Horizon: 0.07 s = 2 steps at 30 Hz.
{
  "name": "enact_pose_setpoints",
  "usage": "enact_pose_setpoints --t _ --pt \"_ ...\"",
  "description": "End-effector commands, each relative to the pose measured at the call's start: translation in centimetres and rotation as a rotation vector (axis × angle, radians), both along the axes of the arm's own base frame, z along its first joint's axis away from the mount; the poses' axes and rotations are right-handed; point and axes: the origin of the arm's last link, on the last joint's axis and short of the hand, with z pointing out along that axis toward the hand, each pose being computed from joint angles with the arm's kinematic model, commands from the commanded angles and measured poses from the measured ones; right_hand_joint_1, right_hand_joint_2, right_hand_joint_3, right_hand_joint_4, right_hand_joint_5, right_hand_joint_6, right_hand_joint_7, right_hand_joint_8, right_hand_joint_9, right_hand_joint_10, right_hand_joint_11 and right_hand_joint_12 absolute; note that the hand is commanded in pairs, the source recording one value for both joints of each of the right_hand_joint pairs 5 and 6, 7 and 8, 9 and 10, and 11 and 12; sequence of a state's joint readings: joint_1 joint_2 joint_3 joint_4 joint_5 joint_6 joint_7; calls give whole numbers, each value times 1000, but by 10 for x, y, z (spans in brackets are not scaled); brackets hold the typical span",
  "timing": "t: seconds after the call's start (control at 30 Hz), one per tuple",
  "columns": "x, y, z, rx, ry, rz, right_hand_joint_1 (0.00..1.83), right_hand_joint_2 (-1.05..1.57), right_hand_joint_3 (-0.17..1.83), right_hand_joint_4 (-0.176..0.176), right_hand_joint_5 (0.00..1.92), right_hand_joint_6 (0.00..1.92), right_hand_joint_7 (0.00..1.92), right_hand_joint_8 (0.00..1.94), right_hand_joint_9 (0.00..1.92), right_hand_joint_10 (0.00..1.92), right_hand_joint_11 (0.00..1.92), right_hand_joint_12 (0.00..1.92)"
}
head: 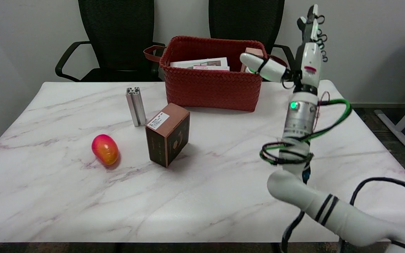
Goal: Place the grapes into the brown storage basket.
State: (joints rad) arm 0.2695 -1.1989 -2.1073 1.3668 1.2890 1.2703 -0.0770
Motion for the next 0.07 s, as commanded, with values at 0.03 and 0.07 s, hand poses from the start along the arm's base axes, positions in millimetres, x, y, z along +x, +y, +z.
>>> enact_pose_setpoints --t 0.03,0.07 --pt "-43 97 -29 -61 -67 38 825 383 0 0 0 0 295 295 239 239 88 88" --pt "-45 98 -29 -63 -73 39 825 385 1 0 0 0 295 295 240 240 88 88"
